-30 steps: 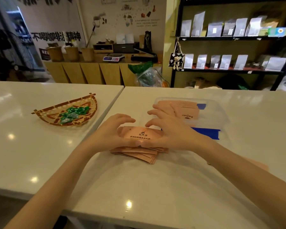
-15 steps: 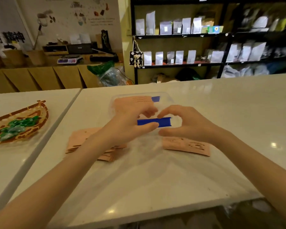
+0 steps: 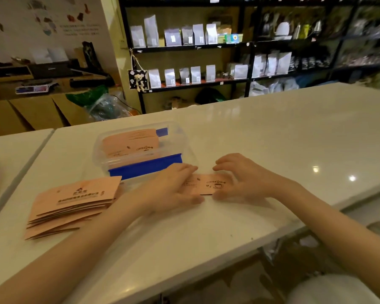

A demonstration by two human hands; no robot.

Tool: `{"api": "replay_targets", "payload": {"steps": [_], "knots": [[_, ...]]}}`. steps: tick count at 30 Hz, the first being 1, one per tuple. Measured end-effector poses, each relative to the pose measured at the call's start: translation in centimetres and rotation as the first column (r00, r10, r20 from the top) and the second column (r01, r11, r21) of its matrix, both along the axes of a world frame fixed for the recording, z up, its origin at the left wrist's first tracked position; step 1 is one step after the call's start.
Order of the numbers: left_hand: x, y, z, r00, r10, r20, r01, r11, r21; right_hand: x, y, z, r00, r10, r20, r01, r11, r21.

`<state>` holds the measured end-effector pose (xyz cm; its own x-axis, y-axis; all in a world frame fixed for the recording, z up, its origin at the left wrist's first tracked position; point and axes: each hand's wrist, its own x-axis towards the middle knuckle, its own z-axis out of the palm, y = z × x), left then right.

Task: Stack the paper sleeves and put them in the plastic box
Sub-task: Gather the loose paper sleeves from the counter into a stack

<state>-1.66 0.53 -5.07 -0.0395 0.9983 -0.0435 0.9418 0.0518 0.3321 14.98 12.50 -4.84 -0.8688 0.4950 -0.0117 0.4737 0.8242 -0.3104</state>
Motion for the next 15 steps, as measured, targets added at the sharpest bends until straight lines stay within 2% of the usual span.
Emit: {"api": "replay_targets", "payload": {"steps": [8, 15], "knots": [[-0.27, 0.03, -0.79, 0.999, 0.032, 0.044, -0.035, 0.997, 0.07, 0.19, 0.05, -0.23, 0.999, 0.0, -0.055, -0.004, 0.997, -0.073], [-0.23, -0.22, -0.6, 0.998, 0.041, 0.048, -0.046, 0.994, 0.101, -0.05, -0.01, 0.23, 0.997, 0.029, -0.065, -0.032, 0.998, -0.054]]}}
